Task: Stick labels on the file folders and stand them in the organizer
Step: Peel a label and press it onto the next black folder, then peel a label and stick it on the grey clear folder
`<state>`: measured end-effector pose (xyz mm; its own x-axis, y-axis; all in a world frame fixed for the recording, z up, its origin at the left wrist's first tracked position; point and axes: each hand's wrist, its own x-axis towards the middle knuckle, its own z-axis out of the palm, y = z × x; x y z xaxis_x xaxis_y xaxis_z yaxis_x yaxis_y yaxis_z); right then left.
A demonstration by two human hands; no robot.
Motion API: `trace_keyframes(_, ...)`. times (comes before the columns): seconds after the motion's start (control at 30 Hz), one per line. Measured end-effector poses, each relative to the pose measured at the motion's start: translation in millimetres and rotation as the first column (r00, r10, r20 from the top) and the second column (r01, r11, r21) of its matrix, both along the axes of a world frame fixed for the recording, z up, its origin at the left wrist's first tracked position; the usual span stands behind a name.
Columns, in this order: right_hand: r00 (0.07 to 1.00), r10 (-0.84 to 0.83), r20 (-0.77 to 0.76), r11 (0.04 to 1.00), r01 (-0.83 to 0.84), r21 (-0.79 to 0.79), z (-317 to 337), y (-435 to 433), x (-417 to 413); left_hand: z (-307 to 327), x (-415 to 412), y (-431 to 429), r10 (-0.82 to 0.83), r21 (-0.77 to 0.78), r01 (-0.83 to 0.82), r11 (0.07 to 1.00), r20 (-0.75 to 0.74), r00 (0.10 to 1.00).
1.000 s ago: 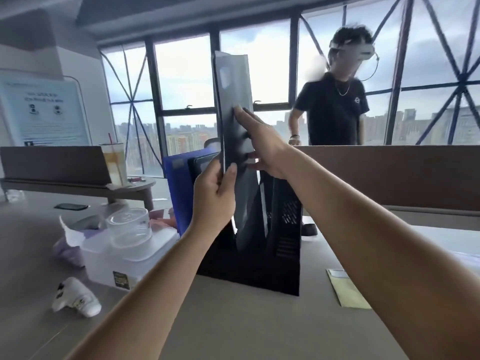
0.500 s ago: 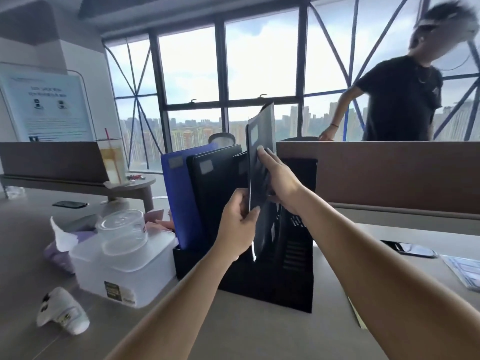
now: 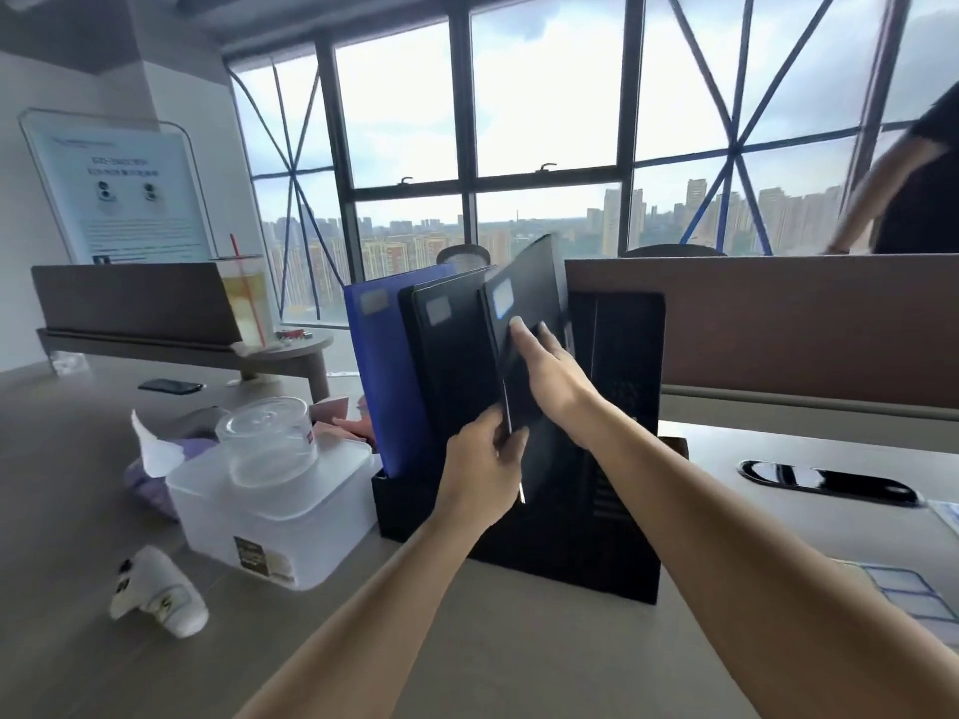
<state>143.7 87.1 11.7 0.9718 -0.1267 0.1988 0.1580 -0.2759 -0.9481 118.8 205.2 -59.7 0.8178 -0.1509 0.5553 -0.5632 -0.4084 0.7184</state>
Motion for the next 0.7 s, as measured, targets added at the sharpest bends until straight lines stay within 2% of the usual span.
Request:
trace_keyframes(0.07, 0.998, -0.018, -0.060, 0.999, 0.015, -0.048, -8.1, -2.5, -1.4, -6.7, 2.9, 2.5, 0.074, 0.128, -0.078, 0.989, 0.031, 0.997)
trace_keyframes(0.2, 0.997, -0.039, -0.070, 0.991, 0.030, -0.134, -15.5, -1.8, -10.2, -13.5, 2.9, 10.8, 0.176, 0.143, -0.185, 0.972, 0.071, 0.982)
trace_keyframes(0.27, 0.996, -0.056, -0.072, 0.963, 0.035, -0.266, -13.5, 0.3, -16.8, -13.0, -2.5, 14.7, 0.195, 0.146, -0.201, 0.969, 0.053, 0.979)
trace_keyframes(0.37, 0.999, -0.032, -0.026, 0.846, 0.013, -0.534, -8.8, -2.1, -30.9, -12.5, -17.2, 16.2, 0.195, 0.171, -0.194, 0.966, 0.015, 0.981)
trace_keyframes(0.43, 0.999, 0.016, 0.029, 0.783, 0.005, -0.622, -5.8, -14.7, -48.2, -14.4, -29.7, 12.8, 0.140, 0.208, -0.130, 0.969, -0.034, 0.990)
trace_keyframes(0.53, 0.997, 0.041, 0.067, 0.732, 0.016, -0.681, -3.5, -51.7, -87.8, -19.5, -54.5, -8.8, -0.040, 0.246, 0.073, 0.967, -0.138, 0.990)
trace_keyframes(0.6, 0.998, -0.011, 0.069, 0.698, 0.057, -0.713, -5.0, -91.7, -122.4, -24.7, -75.2, -41.8, -0.149, 0.276, 0.197, 0.941, -0.188, 0.971)
trace_keyframes(0.7, 0.979, -0.193, 0.069, 0.664, 0.182, -0.726, -15.9, -166.2, -185.5, -35.1, -108.4, -108.7, -0.302, 0.314, 0.360, 0.878, -0.218, 0.928)
